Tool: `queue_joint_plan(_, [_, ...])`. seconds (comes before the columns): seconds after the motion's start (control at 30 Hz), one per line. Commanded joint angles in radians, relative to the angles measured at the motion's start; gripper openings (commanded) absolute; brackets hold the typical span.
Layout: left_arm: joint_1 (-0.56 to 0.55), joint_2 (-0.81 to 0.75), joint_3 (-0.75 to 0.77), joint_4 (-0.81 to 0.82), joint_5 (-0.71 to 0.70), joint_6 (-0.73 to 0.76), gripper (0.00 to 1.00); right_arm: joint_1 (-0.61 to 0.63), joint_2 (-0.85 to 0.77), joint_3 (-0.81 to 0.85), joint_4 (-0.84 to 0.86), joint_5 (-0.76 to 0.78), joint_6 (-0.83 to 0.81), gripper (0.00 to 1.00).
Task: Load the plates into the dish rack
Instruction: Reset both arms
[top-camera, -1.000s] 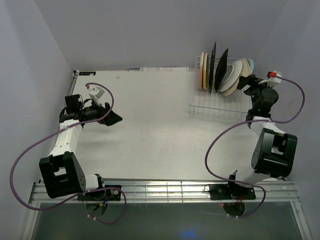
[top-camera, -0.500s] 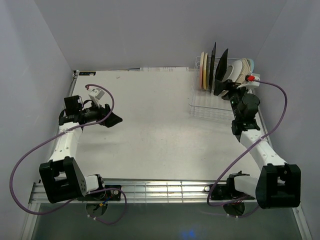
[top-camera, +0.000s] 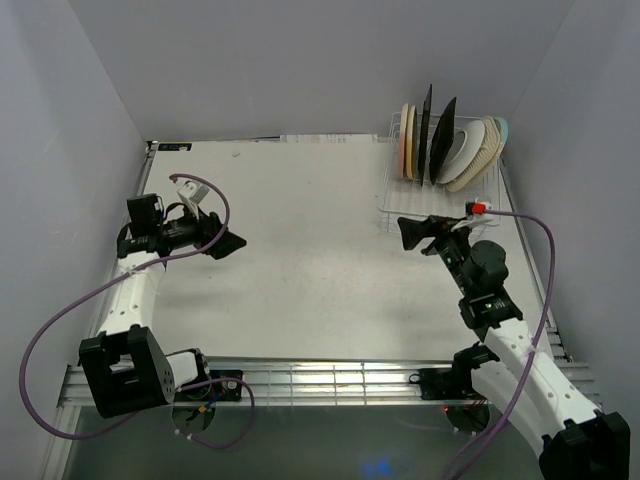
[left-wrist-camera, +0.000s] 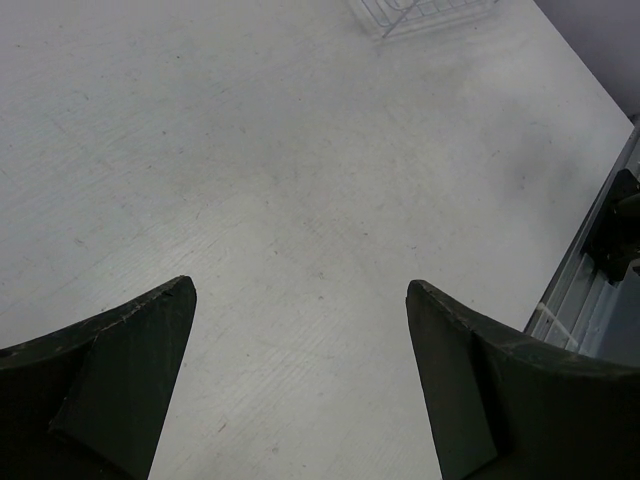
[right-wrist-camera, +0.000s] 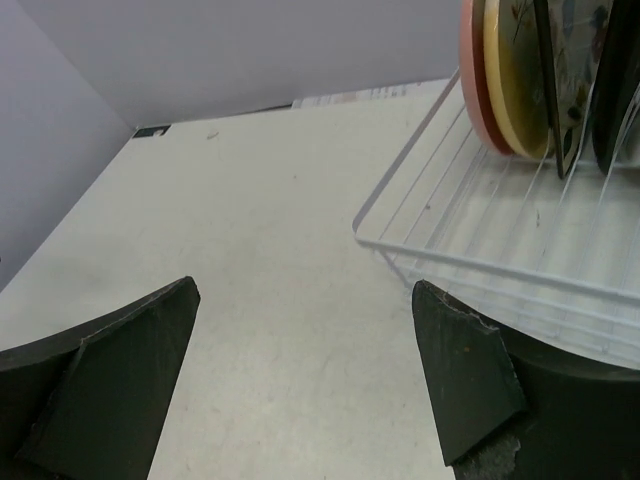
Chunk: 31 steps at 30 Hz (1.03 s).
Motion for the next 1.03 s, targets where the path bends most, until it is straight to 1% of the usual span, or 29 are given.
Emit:
queue_joint_plan(0.0, [-0.004,-0.028,-0.027,0.041,0.078,0.012,0.96,0.010,-0.110,-0.115,-0.051,-0.058,0.030,0.93])
queue_joint_plan(0.07, [-0.004,-0.037,-0.048,0.053,0.091,0.012,0.96,0.010,-0.201,-0.170,-0.059,-0.066,0.025,0.92])
queue_joint_plan(0.13, [-0.004,-0.047,-0.065,0.097,0.101,-0.001,0.96,0.010,-0.255,-0.227,-0.062,-0.046,0.024,0.91])
queue_joint_plan(0.2, [-0.004,-0.069,-0.088,0.151,0.104,-0.050,0.98,0.010,-0.305,-0.250,-0.035,-0.046,0.024,0.91])
queue_joint_plan(0.33, [-0.004,-0.126,-0.154,0.295,0.057,-0.190,0.98,0.011,-0.307,-0.246,-0.050,-0.031,0.021,0.91])
queue_joint_plan(0.37, [-0.004,-0.141,-0.173,0.361,0.020,-0.245,0.98,0.010,-0.295,-0.247,-0.047,-0.034,0.024,0.90])
queue_joint_plan(0.43, [-0.004,-0.191,-0.225,0.422,-0.023,-0.311,0.98,0.010,-0.276,-0.251,-0.027,-0.046,0.031,0.90])
queue_joint_plan(0.5, [-0.004,-0.228,-0.254,0.507,-0.089,-0.369,0.98,0.010,-0.250,-0.244,-0.025,-0.054,0.033,0.91])
queue_joint_plan(0.57, [-0.004,-0.274,-0.292,0.556,-0.119,-0.382,0.98,0.010,-0.235,-0.249,-0.019,-0.055,0.034,0.91])
queue_joint_plan(0.7, [-0.004,-0.313,-0.319,0.575,-0.135,-0.380,0.98,0.010,-0.230,-0.257,0.004,-0.068,0.031,0.92])
queue_joint_plan(0.93, [-0.004,-0.275,-0.308,0.569,-0.144,-0.373,0.98,0.010,-0.250,-0.266,0.016,-0.077,0.019,0.93])
queue_joint_plan(1.0, [-0.004,-0.267,-0.300,0.572,-0.207,-0.399,0.98,0.010,-0.252,-0.260,0.010,-0.078,0.007,0.93])
